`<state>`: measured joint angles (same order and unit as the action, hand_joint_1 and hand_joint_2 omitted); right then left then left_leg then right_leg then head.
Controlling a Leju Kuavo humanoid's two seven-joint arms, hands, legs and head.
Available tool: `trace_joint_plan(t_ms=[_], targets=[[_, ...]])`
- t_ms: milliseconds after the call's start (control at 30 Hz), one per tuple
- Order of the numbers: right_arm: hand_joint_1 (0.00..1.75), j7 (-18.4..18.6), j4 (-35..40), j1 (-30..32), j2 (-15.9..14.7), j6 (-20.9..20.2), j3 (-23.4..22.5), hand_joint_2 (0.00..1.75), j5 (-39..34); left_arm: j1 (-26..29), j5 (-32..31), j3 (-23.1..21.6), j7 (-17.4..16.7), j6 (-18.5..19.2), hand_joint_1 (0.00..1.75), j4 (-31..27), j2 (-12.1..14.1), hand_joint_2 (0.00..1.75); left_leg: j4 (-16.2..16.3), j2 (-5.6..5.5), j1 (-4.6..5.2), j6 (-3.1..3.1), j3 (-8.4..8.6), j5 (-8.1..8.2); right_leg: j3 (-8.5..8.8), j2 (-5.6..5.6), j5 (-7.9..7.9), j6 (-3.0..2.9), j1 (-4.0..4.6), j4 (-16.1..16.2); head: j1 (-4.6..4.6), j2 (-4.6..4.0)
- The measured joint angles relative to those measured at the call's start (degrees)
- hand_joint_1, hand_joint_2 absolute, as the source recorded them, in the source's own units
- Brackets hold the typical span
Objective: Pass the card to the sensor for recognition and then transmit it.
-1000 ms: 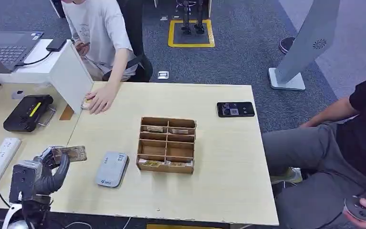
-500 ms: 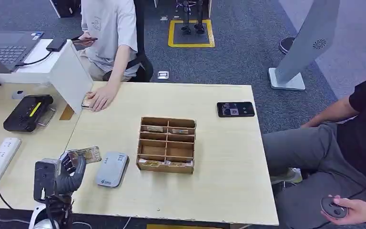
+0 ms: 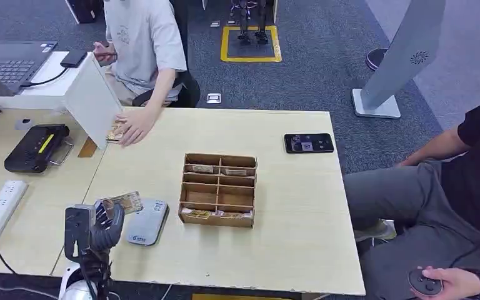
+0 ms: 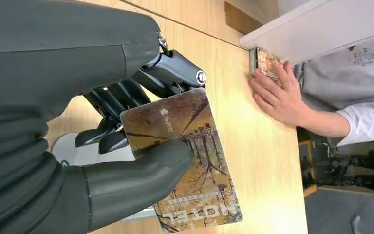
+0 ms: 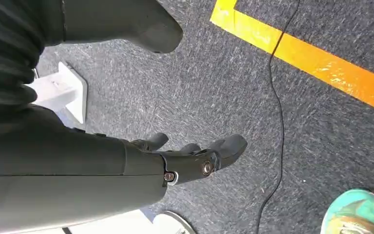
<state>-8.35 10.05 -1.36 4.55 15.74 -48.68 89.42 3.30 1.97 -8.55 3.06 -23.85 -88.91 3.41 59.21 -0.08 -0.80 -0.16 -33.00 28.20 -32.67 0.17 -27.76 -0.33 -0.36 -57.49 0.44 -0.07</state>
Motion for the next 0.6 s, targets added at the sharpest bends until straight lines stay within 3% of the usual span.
trace_joint_plan(t_ms=[333, 600], targets=[[0.0, 2.2, -0.4, -0.2, 1.9, 2.5, 0.2, 1.75, 0.0, -1.4, -2.4, 0.0, 1.4, -5.0, 1.75, 5.1, -0.5, 1.75, 0.0, 0.0, 0.0, 0.0, -0.02, 0.0, 0.0, 0.0, -0.01, 0.0, 0.0, 0.0, 0.0, 0.0], [0.0, 2.2, -0.7, -0.2, 2.1, 2.5, 0.2, 1.75, 0.0, -1.4, -2.7, 0.0, 1.5, -5.5, 1.75, 7.2, -0.5, 1.75, 0.0, 0.0, 0.01, 0.0, -0.03, 0.0, 0.0, 0.0, -0.01, 0.0, 0.0, 0.0, 0.02, 0.0]])
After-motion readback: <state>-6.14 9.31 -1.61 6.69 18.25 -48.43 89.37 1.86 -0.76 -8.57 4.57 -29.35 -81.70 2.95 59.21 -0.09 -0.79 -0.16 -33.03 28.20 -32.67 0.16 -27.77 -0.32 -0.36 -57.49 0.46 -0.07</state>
